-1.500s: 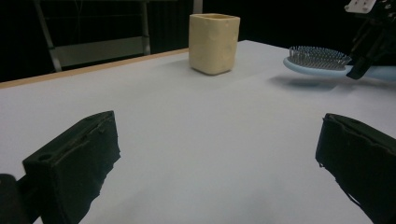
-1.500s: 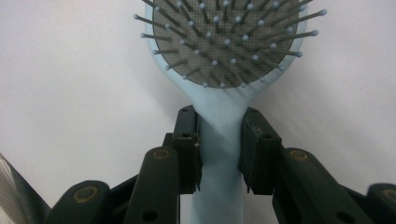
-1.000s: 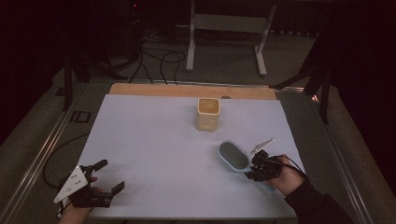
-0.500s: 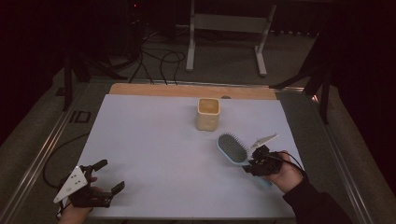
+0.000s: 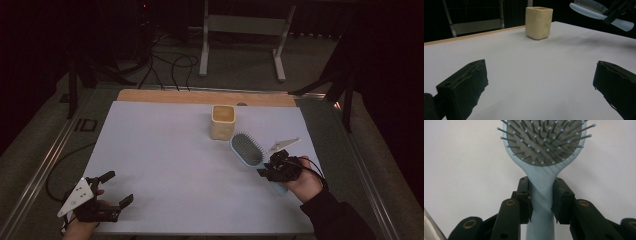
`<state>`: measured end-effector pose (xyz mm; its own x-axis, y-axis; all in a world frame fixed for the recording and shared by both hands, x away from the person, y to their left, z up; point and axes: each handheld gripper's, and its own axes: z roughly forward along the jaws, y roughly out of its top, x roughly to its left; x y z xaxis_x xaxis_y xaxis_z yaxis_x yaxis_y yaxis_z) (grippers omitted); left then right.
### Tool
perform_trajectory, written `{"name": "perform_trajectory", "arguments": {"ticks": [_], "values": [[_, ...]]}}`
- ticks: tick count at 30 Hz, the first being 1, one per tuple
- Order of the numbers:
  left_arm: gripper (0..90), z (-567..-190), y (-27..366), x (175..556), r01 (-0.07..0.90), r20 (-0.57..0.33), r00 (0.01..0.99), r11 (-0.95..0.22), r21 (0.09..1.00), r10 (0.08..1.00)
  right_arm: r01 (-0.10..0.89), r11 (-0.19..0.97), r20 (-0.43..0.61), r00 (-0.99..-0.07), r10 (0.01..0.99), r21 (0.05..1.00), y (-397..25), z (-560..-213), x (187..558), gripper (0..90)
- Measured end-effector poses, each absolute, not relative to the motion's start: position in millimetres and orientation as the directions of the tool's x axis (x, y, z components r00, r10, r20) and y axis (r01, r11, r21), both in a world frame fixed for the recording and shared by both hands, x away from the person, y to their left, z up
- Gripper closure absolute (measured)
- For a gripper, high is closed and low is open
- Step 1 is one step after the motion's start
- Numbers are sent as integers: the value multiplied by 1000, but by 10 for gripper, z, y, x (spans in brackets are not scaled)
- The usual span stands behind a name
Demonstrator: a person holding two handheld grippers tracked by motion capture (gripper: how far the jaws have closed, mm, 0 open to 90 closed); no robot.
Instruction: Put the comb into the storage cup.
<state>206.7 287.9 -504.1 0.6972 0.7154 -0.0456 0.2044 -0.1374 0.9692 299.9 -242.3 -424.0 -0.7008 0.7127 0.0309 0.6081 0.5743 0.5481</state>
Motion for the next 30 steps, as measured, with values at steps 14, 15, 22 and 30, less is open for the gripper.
{"name": "perform_trajectory", "arguments": {"ticks": [14, 15, 22, 30], "values": [[0, -5039, 2887, 2063, 202, -46, 695, -134, 970, 717, 566, 507, 34, -688, 724, 649, -2304, -4099, 3145, 704], [0, -5038, 2889, 2063, 203, -45, 695, -136, 970, 717, 561, 506, 30, -688, 725, 655, -2297, -4096, 3159, 704], [0, -5039, 2886, 2062, 202, -45, 695, -135, 970, 718, 543, 452, 49, -675, 736, 708, -2273, -4076, 3231, 704], [0, -5038, 2886, 2062, 202, -44, 695, -137, 970, 718, 499, 408, 43, -670, 741, 765, -2225, -4048, 3298, 705]]}}
